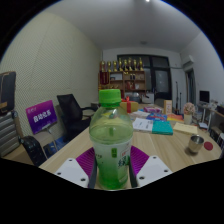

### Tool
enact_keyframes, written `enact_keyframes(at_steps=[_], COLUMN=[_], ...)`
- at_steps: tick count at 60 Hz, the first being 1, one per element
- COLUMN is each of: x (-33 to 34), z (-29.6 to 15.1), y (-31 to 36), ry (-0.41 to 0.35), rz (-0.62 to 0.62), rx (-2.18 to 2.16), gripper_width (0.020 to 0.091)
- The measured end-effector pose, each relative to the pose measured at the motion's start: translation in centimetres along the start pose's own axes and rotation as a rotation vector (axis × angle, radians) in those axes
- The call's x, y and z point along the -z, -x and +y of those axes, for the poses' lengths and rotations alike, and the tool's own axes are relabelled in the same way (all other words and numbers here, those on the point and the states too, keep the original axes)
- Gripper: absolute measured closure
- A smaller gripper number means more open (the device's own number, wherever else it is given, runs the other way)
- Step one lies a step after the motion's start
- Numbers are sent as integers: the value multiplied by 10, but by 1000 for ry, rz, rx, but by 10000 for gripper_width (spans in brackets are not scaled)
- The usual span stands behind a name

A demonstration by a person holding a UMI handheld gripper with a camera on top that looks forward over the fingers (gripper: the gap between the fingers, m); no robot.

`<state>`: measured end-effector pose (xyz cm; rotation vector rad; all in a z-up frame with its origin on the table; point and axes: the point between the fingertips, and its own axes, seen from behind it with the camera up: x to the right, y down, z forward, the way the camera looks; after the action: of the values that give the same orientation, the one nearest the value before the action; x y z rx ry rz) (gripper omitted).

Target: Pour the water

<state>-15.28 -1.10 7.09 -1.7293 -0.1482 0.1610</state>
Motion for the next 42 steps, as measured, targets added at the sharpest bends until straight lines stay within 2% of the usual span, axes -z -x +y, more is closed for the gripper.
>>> enact_keyframes(at_steps=[7, 8, 13, 14, 17, 19, 22, 28, 34, 37, 42], x=[3, 2, 2, 1, 2, 4, 8, 9, 4, 2, -10], z=[2, 2, 4, 4, 0, -7, -28, -75, -109, -115, -94], y=[3, 4, 0, 0, -2, -1, -1, -27, -74, -95, -150], ry=[16, 23, 66, 76, 101, 104, 90, 60, 40, 34, 51], rz=[-3, -8, -14, -15, -17, -30, -59, -99, -132, -139, -173], rx=[-8, -8, -11, -12, -14, -28, -89, -338, -783, -1004, -1265], gripper_width=[614, 654, 682, 706, 711, 741, 740, 741, 741, 742, 744])
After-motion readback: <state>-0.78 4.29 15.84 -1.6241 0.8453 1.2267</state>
